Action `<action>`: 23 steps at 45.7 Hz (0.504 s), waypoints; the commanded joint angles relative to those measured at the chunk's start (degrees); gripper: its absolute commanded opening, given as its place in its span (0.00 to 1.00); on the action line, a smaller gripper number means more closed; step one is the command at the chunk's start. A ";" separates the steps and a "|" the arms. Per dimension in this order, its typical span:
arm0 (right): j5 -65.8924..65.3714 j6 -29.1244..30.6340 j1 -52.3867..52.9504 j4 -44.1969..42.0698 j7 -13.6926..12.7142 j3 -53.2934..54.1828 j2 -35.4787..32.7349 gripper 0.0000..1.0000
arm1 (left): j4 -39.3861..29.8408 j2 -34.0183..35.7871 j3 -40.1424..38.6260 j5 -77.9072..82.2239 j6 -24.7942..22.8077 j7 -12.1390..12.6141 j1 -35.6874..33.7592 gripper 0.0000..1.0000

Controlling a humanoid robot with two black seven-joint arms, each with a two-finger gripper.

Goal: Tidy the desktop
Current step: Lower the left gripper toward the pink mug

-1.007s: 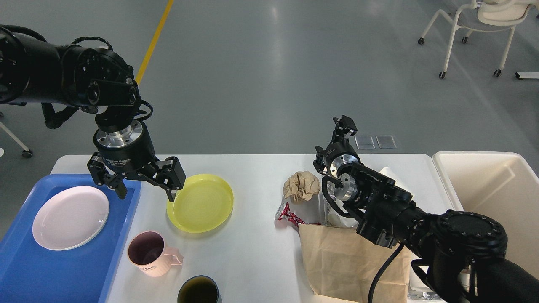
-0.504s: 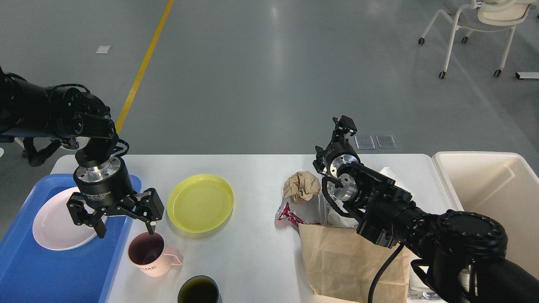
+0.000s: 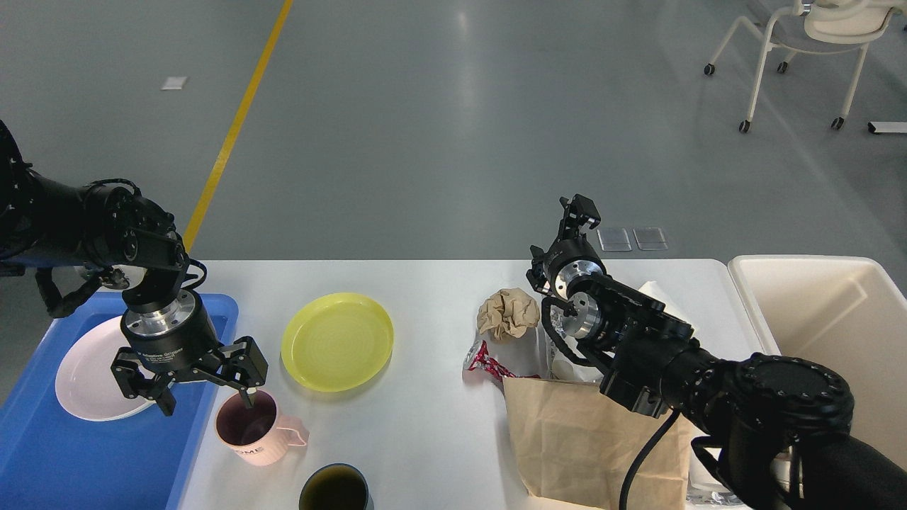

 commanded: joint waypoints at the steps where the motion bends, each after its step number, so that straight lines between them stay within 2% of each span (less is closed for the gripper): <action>1: -0.01 0.00 0.08 0.01 0.00 0.00 0.00 1.00 | -0.06 0.15 0.96 0.08 -0.47 0.23 0.72 1.00; 9: -0.01 0.00 0.00 0.01 0.00 0.00 0.00 1.00 | 0.02 0.24 1.05 0.17 0.41 0.67 1.77 1.00; 14: -0.01 0.00 0.00 0.01 0.00 0.00 0.00 1.00 | 0.20 0.06 0.79 0.08 1.46 1.90 1.95 1.00; 17: -0.01 0.00 -0.01 0.01 0.00 0.00 0.00 1.00 | 0.20 -0.20 0.35 0.00 4.61 2.60 3.17 0.99; 23: -0.01 0.00 0.00 0.01 0.00 0.00 0.00 1.00 | 0.02 -1.17 -0.36 -0.27 13.84 4.27 5.90 0.99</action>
